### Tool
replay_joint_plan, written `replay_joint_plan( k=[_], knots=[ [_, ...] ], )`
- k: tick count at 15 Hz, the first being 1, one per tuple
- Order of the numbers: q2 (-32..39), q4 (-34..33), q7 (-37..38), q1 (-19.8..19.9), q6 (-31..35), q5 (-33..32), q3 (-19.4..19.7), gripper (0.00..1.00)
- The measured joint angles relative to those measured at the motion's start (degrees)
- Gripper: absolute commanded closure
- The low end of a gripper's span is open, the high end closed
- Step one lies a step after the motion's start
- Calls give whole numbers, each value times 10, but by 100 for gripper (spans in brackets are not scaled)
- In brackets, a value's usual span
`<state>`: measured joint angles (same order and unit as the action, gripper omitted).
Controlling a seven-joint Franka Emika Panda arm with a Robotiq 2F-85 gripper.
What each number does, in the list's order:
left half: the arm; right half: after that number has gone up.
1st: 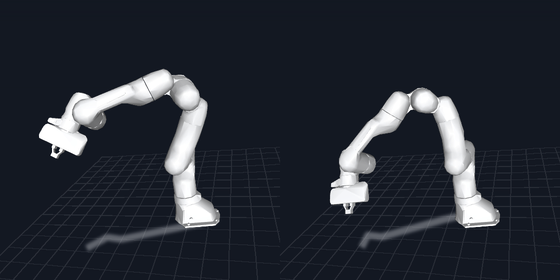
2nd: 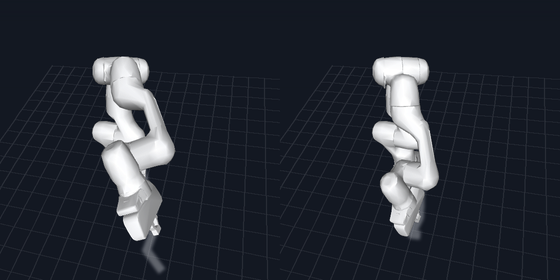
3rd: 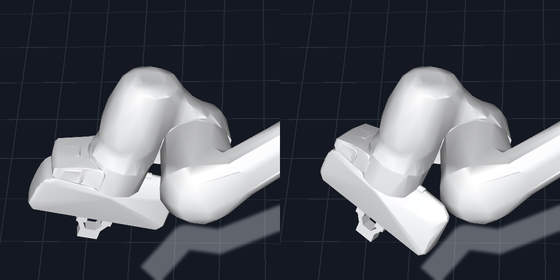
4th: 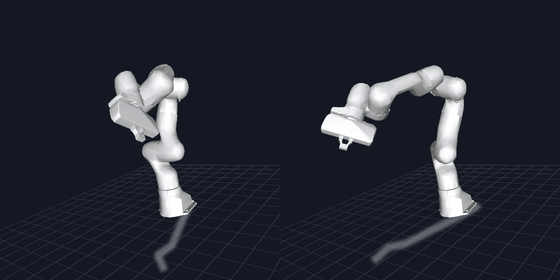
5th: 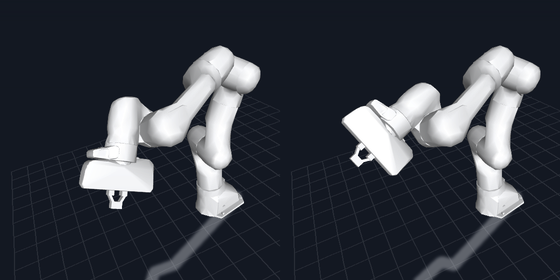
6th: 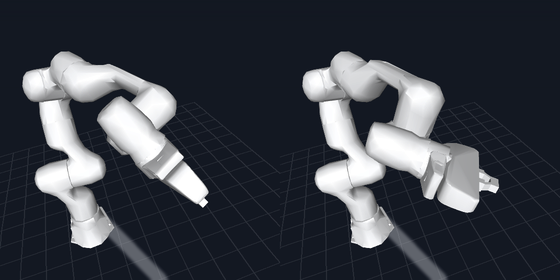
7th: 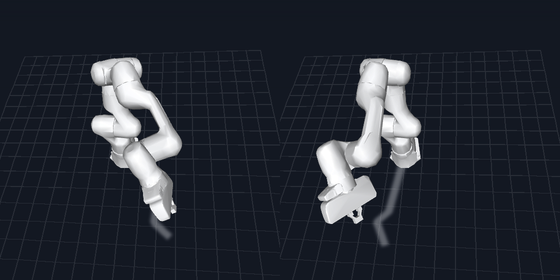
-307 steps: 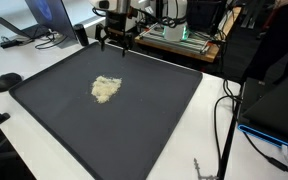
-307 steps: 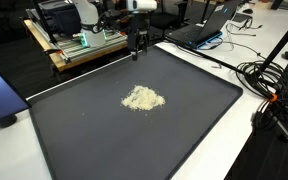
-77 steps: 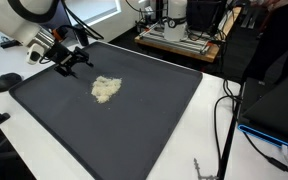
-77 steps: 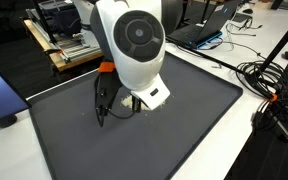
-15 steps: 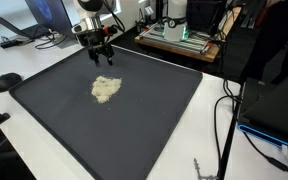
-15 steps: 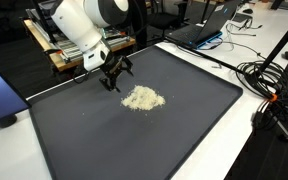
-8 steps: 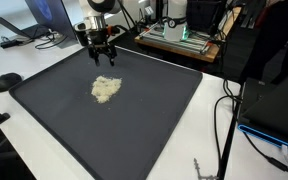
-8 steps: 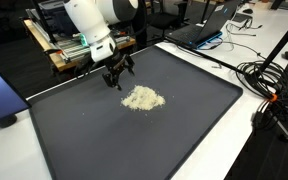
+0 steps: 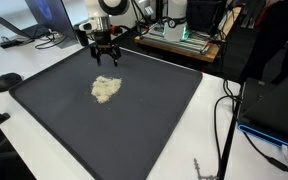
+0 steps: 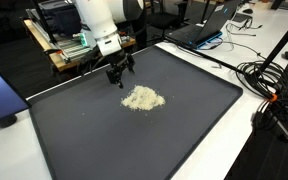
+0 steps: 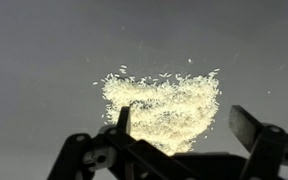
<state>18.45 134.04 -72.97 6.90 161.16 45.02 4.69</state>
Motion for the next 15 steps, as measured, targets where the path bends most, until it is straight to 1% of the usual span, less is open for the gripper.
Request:
replay_joint_plan(
  k=[8,12,14,15],
  knots=[
    [-15,54,3,-65,111,-48,8,0],
    [-15,81,3,-109,169,-71,26,0],
    [-15,96,4,-139,205,-77,41,0],
    [-15,105,25,-146,226,-110,44,0]
  ],
)
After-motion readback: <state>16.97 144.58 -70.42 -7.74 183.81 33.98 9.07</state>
